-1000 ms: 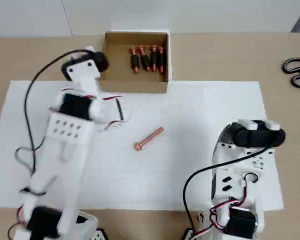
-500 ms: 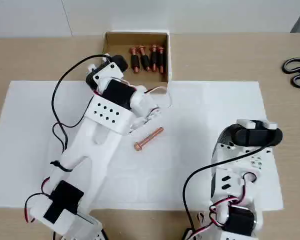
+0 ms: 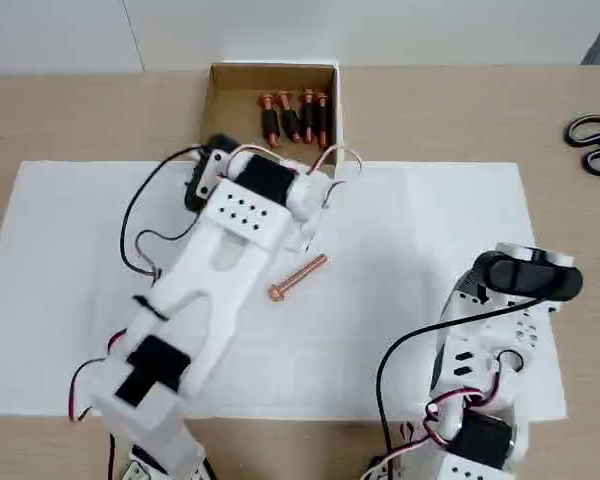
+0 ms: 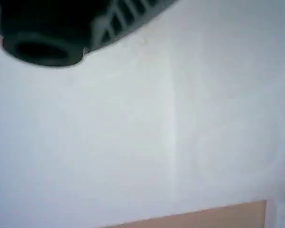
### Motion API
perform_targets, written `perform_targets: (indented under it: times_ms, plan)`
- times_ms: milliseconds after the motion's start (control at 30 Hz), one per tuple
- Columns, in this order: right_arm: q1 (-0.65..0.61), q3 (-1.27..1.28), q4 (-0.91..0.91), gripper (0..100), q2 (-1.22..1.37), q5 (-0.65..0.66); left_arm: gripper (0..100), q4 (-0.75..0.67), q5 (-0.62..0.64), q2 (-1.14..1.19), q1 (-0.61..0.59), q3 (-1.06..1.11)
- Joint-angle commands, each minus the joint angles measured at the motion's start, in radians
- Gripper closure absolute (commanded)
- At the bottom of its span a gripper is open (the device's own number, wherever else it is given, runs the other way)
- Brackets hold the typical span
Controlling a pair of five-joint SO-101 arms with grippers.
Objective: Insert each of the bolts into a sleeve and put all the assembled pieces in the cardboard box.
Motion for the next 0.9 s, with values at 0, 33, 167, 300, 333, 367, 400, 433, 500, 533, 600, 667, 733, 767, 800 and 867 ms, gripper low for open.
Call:
perform_targets:
  times_ms: [0, 33, 167, 300, 333, 367, 400, 433, 500, 533, 600, 667, 733, 767, 800, 867]
  plan:
    - [0.007, 0.0, -0.027, 99.4, -0.013, 0.002, 97, 0.012, 0.005, 0.035, -0.009, -0.039]
    - [0.007, 0.0, -0.027, 99.4, -0.013, 0.002, 95, 0.015, 0.003, 0.048, -0.017, -0.039]
    - [0.007, 0.002, -0.027, 99.4, -0.013, 0.002, 78, 0.08, 0.003, 0.08, -0.026, -0.042]
    - [0.007, 0.0, -0.027, 99.4, -0.013, 0.002, 64, 0.132, 0.009, 0.095, -0.021, -0.042]
    - [0.007, 0.0, -0.027, 99.4, -0.013, 0.002, 63, 0.133, 0.009, 0.101, -0.021, -0.042]
    - [0.007, 0.0, -0.027, 99.4, -0.013, 0.002, 63, 0.133, 0.009, 0.107, -0.021, -0.042]
    - [0.007, 0.0, -0.027, 99.4, -0.013, 0.002, 63, 0.133, 0.009, 0.117, -0.02, -0.041]
    - [0.007, 0.0, -0.027, 99.4, -0.013, 0.002, 63, 0.133, 0.011, 0.127, -0.018, -0.041]
    - [0.007, 0.0, -0.027, 99.4, -0.013, 0.002, 63, 0.137, 0.02, 0.155, -0.008, -0.039]
    - [0.007, 0.0, -0.027, 99.4, -0.013, 0.002, 63, 0.146, 0.037, 0.169, -0.003, -0.039]
    - [0.007, 0.0, -0.027, 99.4, -0.013, 0.002, 63, 0.164, 0.066, 0.196, 0.011, -0.039]
    - [0.007, 0.0, -0.027, 99.4, -0.013, 0.002, 63, 0.17, 0.071, 0.219, 0.02, -0.039]
    - [0.007, 0.002, -0.027, 99.4, -0.013, 0.002, 63, 0.178, 0.071, 0.226, 0.028, -0.042]
    - [0.007, 0.002, -0.027, 99.4, -0.013, 0.002, 63, 0.181, 0.072, 0.226, 0.032, -0.042]
    - [0.007, 0.002, -0.027, 99.4, -0.013, 0.002, 63, 0.181, 0.072, 0.229, 0.035, -0.042]
    - [0.007, 0.009, -0.027, 99.4, -0.013, 0.002, 63, 0.183, 0.072, 0.233, 0.037, -0.042]
